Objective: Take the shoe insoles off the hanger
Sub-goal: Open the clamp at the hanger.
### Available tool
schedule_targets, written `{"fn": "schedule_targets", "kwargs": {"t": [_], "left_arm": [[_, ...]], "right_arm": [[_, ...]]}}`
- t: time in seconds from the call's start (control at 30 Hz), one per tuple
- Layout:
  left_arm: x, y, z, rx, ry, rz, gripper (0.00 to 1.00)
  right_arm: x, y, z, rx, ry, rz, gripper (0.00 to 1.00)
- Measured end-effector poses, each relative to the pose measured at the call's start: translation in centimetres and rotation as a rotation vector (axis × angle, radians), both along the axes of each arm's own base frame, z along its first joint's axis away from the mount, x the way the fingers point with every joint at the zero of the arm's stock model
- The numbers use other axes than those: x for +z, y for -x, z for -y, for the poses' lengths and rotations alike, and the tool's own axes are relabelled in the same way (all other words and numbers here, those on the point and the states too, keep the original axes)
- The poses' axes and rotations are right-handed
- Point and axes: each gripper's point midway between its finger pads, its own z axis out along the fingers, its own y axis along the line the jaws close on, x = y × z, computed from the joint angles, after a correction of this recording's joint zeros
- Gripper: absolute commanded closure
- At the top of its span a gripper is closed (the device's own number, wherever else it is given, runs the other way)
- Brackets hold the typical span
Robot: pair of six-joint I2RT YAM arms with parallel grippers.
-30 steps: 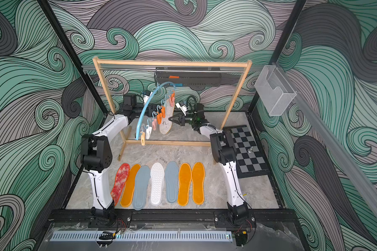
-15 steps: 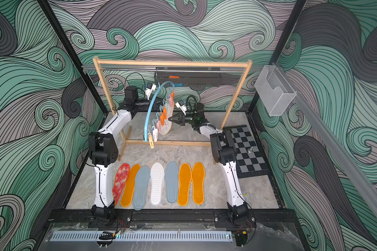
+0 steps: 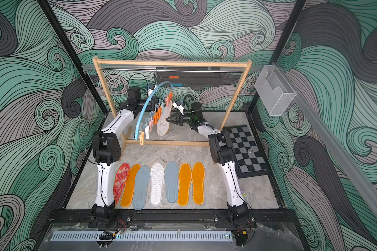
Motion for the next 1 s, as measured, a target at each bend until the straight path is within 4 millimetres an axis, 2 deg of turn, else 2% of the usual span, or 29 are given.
{"fn": "schedule_targets", "kwargs": {"t": [0.3, 0.57, 0.73, 1.0], "left_arm": [[0.1, 0.9, 0.9, -0.042, 0.005, -0.001, 0.61], [3.8, 0.9, 1.0, -0.045, 0.025, 0.071, 0.61], [5.3, 1.1, 1.3, -0.048, 0.037, 0.095, 0.63], [5.0, 1.4, 2.1, -0.068, 0.041, 0.085, 0.69]], "right_arm": [[0.0, 0.6, -0.1, 0.031, 0.001, -0.006, 1.0], [-0.1, 1.5, -0.2, 0.081, 0.002, -0.014, 1.0], [-0.2, 1.8, -0.2, 0.096, 0.003, -0.02, 1.0], [-0.4, 1.9, -0.2, 0.108, 0.004, -0.025, 1.0]]}}
